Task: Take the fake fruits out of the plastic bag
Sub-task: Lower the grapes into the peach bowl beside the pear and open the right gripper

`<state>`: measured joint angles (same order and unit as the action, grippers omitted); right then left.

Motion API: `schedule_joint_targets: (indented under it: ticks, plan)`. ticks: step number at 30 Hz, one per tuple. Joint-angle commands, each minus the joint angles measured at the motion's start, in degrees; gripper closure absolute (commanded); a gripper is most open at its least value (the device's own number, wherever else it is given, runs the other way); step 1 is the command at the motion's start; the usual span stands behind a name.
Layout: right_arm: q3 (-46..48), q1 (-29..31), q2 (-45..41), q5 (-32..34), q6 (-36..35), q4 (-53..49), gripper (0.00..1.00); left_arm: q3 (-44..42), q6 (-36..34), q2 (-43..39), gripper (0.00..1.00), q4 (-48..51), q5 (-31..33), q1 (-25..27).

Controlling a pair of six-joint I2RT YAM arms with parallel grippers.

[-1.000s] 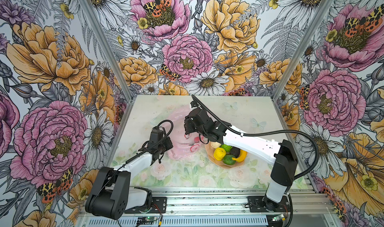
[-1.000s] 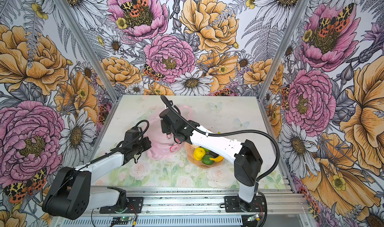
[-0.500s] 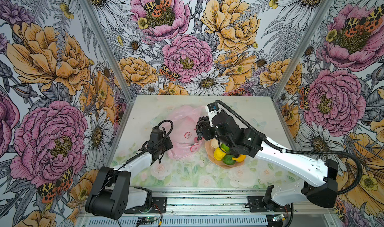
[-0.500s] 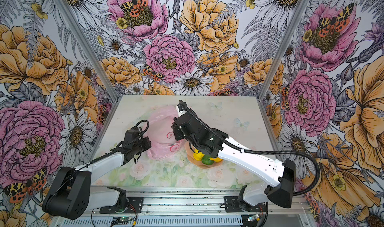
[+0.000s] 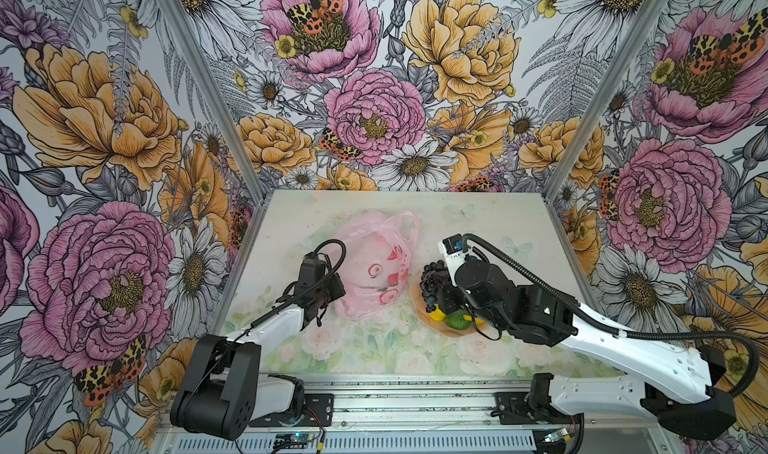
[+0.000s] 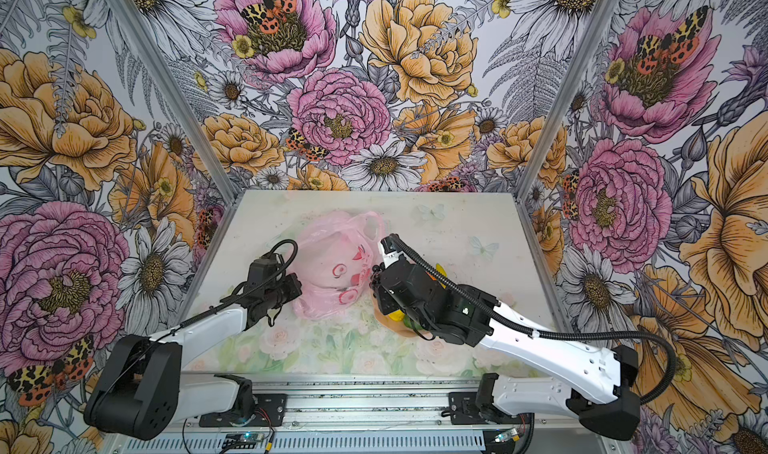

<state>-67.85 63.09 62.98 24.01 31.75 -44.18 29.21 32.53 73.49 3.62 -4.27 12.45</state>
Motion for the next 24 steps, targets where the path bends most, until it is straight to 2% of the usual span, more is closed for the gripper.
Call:
schedule_joint_targets:
  ticks: [1,16,24]
  plan:
    - [2.2,0.5,-3.5,1.4,2.9,-1.5,1.0,0.2,-1.5,-1.1,1.0,-0.6,0.9,-0.6]
    - [9.1,2.2,-6.7,0.4,7.2,-4.6,1.0,0.1,-1.5,-0.9,1.0,-0.7,1.4,-0.5]
    - [7.4,2.5,-1.7,-1.8,7.0,-4.4,1.0,0.1,-1.6,-1.1,1.0,-0.4,1.5,-0.5]
